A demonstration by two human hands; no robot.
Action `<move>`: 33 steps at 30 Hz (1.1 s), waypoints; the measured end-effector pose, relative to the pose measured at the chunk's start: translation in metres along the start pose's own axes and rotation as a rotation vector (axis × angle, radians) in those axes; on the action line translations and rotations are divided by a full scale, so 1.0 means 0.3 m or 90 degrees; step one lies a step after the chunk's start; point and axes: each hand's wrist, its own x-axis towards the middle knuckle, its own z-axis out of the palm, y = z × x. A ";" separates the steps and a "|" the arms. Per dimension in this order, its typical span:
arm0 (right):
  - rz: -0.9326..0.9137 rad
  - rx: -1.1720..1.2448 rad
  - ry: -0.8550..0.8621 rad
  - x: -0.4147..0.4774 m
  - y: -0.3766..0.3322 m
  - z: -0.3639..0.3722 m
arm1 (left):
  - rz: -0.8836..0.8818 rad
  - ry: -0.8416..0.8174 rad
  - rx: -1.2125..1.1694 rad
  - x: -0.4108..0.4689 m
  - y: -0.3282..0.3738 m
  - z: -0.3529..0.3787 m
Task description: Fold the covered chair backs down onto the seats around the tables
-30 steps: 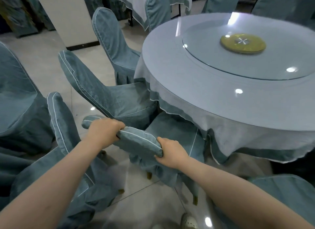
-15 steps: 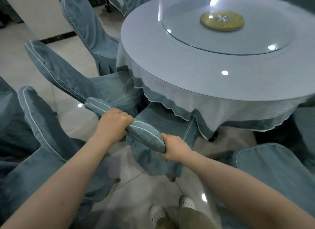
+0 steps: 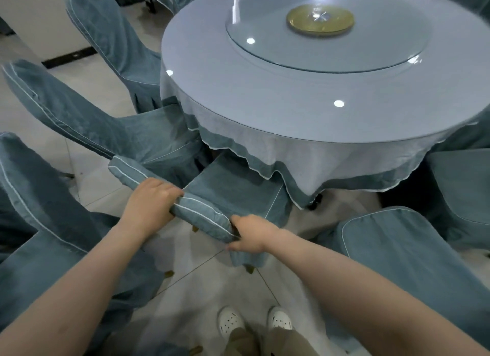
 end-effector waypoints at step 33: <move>-0.006 -0.057 0.080 -0.044 -0.396 -0.001 | -0.061 -0.138 0.076 -0.180 -0.162 -0.028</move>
